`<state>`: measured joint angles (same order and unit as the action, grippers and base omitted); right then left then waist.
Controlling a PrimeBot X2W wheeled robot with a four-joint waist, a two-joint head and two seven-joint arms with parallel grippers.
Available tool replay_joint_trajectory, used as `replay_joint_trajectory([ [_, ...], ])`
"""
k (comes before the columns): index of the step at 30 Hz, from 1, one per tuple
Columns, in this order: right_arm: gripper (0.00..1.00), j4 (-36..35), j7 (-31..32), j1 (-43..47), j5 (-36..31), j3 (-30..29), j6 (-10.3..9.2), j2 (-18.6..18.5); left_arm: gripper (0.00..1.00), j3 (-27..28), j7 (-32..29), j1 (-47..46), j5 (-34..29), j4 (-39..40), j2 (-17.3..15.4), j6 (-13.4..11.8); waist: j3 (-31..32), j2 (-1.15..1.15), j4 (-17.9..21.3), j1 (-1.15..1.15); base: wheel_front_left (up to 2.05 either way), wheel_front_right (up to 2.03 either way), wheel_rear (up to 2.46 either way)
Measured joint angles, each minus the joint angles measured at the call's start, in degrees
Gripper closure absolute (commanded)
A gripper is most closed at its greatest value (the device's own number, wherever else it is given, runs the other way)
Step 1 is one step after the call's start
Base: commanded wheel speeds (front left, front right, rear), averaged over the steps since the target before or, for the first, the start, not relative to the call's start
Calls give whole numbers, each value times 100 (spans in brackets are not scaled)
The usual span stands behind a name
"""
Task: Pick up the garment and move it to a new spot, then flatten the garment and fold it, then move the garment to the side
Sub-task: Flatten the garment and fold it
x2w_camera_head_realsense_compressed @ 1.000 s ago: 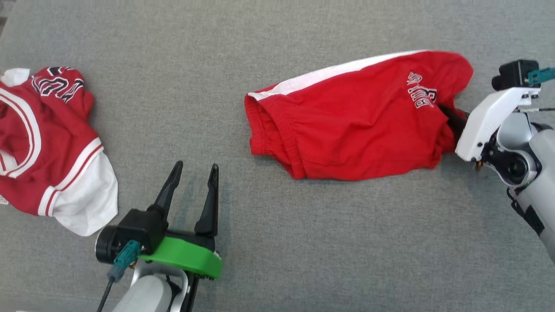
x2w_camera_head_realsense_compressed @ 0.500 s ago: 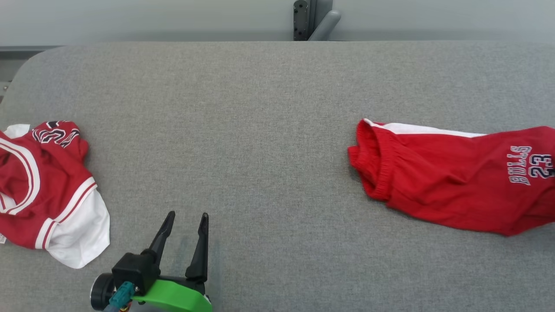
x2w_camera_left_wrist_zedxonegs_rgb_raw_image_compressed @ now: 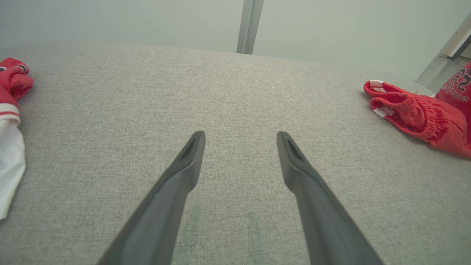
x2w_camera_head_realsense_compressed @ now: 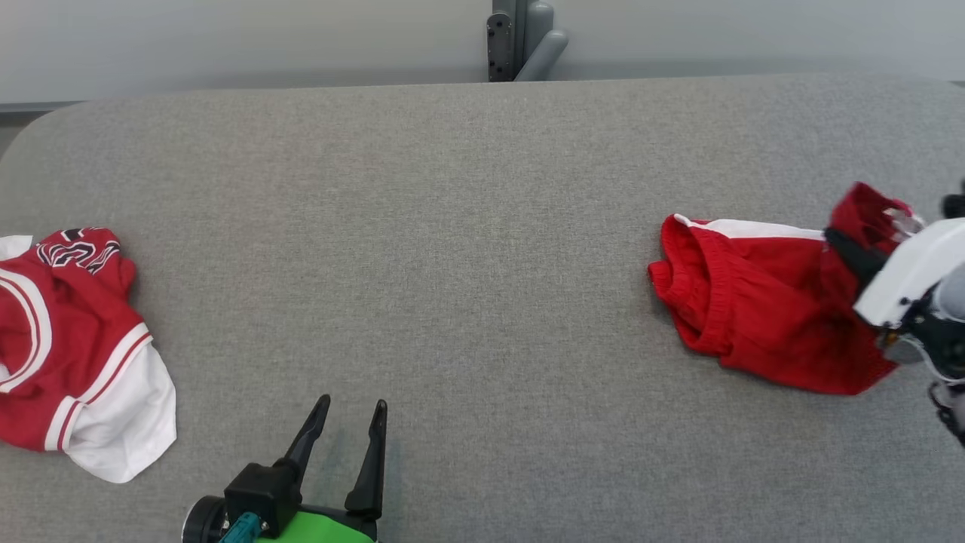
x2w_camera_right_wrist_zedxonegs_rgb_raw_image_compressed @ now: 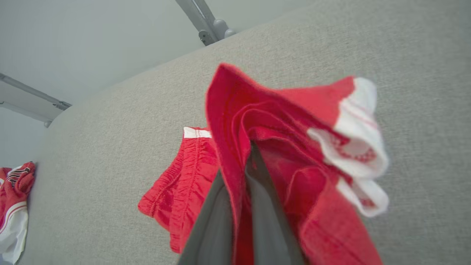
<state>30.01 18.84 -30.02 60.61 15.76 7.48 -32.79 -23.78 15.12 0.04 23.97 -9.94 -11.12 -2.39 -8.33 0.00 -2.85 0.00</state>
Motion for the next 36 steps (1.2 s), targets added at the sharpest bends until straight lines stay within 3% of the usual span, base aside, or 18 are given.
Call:
replay_joint_trajectory([
  [7, 100, 202, 231, -504, -1105, 20, 0, 1346, 0, -97, 1, -215, -189, -197, 86, 135, -207, 0, 59, 0, 0, 0, 0],
  [12, 100, 501, 382, -810, -1722, -38, 0, 1958, 0, -162, 1, -340, -244, -374, 123, 187, -293, 0, -32, 0, 0, 0, 0],
  [15, 100, 657, 444, -875, -2051, -94, 0, 2100, 0, -168, 1, -341, -257, -479, 143, 197, -322, 0, -90, 0, 0, 0, 0],
  [16, 77, 687, 444, -889, -2149, -137, 0, 2118, 0, -164, 1, -341, -258, -497, 154, 198, -329, 0, -107, 0, 0, 0, 0],
  [17, 77, 698, 459, -894, -2229, -155, 0, 2135, 0, -159, 0, -341, -258, -512, 168, 208, -336, 0, -122, 0, 0, 0, 0],
  [20, 41, 650, 500, -858, -2373, -155, 0, 2194, 0, -111, 1, -338, -258, -526, 199, 220, -349, 0, -141, 0, 0, 0, 0],
  [21, 0, 581, 503, -810, -2435, -134, 0, 2186, 0, -89, 0, -336, -258, -527, 205, 221, -346, 0, -136, 0, 0, 0, 0],
  [27, 0, -193, 501, -358, -2501, 34, 0, 2030, 0, 9, 1, -274, -257, -547, 232, 231, -291, 0, -35, 0, 0, 0, 0],
  [36, 0, -2043, 57, 955, -2800, 41, 0, 1365, 0, 164, 1, -127, -240, -575, 277, 240, -67, 0, 118, 0, 0, 0, 0],
])
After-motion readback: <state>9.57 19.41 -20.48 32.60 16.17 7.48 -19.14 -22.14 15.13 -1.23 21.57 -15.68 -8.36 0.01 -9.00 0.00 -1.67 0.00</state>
